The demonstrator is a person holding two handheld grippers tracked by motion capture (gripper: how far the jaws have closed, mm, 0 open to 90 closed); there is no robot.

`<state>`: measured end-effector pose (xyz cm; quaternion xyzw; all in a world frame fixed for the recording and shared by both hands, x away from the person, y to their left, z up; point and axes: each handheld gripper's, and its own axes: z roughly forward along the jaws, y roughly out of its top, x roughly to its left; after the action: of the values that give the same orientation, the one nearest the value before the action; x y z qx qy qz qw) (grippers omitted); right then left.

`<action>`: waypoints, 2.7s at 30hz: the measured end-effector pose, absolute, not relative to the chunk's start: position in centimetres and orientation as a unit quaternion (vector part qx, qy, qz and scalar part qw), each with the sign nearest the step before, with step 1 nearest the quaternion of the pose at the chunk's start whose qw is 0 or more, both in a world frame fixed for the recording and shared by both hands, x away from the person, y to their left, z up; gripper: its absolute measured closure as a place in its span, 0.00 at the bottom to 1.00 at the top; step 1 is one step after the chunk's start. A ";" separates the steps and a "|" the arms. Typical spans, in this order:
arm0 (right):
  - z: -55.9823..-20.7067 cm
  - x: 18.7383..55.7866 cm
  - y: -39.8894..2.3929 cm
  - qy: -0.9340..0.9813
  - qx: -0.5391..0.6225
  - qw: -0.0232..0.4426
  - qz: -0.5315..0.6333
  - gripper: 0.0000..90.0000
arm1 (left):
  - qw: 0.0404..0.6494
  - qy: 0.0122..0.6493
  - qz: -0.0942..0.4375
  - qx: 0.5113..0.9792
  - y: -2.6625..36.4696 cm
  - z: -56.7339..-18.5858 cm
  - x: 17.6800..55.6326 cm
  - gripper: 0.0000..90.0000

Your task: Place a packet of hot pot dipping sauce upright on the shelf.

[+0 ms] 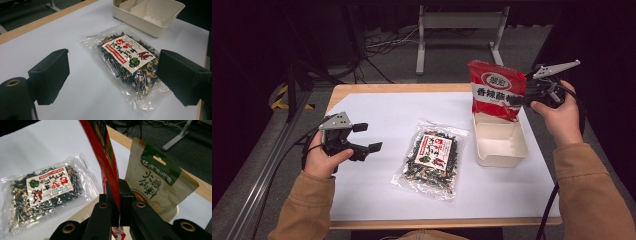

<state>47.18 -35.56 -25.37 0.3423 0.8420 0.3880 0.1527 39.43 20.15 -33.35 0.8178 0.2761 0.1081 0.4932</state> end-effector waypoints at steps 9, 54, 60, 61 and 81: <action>-27.1 48.6 -36.2 0.849 0.346 0.141 0.374 0.99 | 0.490 0.279 0.106 0.819 20.2 -33.5 39.5 0.13; -33.7 50.7 -37.3 0.865 0.352 0.180 0.308 0.97 | 0.487 0.280 0.095 0.822 19.8 -34.0 39.7 0.12; -34.1 50.5 -37.6 0.859 0.358 0.181 0.317 0.97 | 0.485 0.281 0.088 0.823 19.6 -34.2 39.7 0.12; -34.2 50.5 -37.6 0.858 0.359 0.183 0.319 0.97 | 0.484 0.282 0.087 0.824 19.6 -34.2 39.7 0.12; -33.3 48.5 -37.9 0.829 0.377 0.184 0.370 0.57 | 0.483 0.282 0.079 0.825 19.1 -34.7 39.9 0.09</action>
<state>48.54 -37.86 -33.33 0.3774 0.8290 0.3696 0.1837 39.92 19.14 -34.72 0.8252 0.2822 0.0795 0.4828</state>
